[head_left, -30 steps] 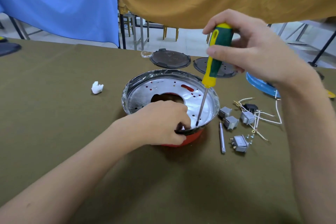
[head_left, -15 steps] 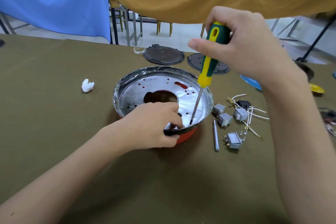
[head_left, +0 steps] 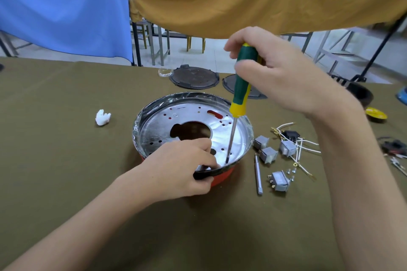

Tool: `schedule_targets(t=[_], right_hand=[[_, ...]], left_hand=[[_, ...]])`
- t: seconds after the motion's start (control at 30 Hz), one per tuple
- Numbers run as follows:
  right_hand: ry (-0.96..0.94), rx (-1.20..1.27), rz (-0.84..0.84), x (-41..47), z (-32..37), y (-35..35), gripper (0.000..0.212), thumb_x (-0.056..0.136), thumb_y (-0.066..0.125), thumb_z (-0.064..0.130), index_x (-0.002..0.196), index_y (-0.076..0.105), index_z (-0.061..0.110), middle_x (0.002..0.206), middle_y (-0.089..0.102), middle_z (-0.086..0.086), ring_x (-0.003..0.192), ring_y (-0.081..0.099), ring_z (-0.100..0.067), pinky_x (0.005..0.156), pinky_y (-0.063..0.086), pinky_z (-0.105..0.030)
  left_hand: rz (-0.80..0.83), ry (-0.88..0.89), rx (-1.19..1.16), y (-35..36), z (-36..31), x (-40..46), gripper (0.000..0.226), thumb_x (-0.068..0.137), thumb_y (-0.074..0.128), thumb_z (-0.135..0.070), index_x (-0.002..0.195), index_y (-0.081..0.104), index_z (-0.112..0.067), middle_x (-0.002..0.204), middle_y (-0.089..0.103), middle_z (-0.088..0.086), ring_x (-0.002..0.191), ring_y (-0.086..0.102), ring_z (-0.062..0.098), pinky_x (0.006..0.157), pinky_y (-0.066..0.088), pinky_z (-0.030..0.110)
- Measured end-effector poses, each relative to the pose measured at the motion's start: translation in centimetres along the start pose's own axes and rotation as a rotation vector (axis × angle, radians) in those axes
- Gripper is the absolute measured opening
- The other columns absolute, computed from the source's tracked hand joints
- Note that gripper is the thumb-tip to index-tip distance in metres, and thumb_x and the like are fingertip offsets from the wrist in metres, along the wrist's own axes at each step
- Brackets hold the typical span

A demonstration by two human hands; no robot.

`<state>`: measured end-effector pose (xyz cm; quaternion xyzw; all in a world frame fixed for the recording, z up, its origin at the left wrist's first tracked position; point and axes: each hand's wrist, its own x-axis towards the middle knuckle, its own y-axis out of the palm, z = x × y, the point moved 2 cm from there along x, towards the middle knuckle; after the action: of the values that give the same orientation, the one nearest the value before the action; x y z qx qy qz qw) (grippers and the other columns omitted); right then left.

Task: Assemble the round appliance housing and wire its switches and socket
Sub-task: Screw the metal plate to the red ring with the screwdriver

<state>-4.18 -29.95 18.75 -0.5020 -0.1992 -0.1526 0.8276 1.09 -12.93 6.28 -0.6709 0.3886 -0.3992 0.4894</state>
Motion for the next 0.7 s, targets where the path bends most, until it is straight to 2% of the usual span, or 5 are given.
schedule_targets(t=[0.13,0.3,0.43,0.53,0.7], right_hand=[[-0.054,0.137,0.113,-0.2,0.1,-0.7,0.017,0.093,0.062,0.026,0.109,0.059,0.021,0.085,0.055,-0.003,0.071,0.05,-0.02,0.064,0.04,-0.028],[0.008,-0.202,-0.099,0.0,0.4,-0.1,0.034,0.09,0.062,0.053,0.085,0.053,0.02,0.06,0.046,0.002,0.057,0.044,-0.013,0.054,0.034,-0.032],[0.004,0.065,0.073,-0.3,0.5,-0.5,0.022,0.093,0.044,0.035,0.107,0.061,0.029,0.092,0.059,0.005,0.083,0.055,-0.014,0.069,0.042,-0.033],[-0.047,0.172,0.169,-0.5,0.6,-1.2,0.013,0.096,0.054,0.033,0.105,0.063,0.029,0.087,0.061,-0.009,0.078,0.054,-0.026,0.07,0.045,-0.038],[-0.001,-0.215,-0.069,-0.1,0.7,-0.8,0.036,0.089,0.057,0.054,0.076,0.057,0.02,0.058,0.056,0.003,0.055,0.05,-0.012,0.054,0.037,-0.03]], left_hand=[[-0.003,-0.012,0.011,0.2,0.2,0.1,0.024,0.087,0.057,-0.043,0.102,0.069,-0.028,0.092,0.045,-0.009,0.082,0.04,0.006,0.063,0.04,0.022],[0.005,-0.014,-0.002,0.3,0.2,0.0,0.023,0.087,0.057,-0.042,0.102,0.069,-0.03,0.089,0.042,-0.01,0.072,0.043,0.001,0.056,0.031,0.015],[-0.007,0.002,-0.023,0.5,0.3,-0.1,0.025,0.086,0.057,-0.042,0.106,0.068,-0.032,0.09,0.042,-0.011,0.07,0.042,-0.005,0.057,0.034,0.016],[-0.02,0.003,-0.024,0.4,0.3,-0.1,0.029,0.086,0.055,-0.043,0.111,0.067,-0.035,0.092,0.041,-0.011,0.074,0.04,0.005,0.068,0.046,0.028],[0.0,0.012,0.01,0.3,0.1,-0.2,0.029,0.087,0.052,-0.044,0.111,0.066,-0.034,0.092,0.039,-0.013,0.075,0.042,0.007,0.067,0.046,0.028]])
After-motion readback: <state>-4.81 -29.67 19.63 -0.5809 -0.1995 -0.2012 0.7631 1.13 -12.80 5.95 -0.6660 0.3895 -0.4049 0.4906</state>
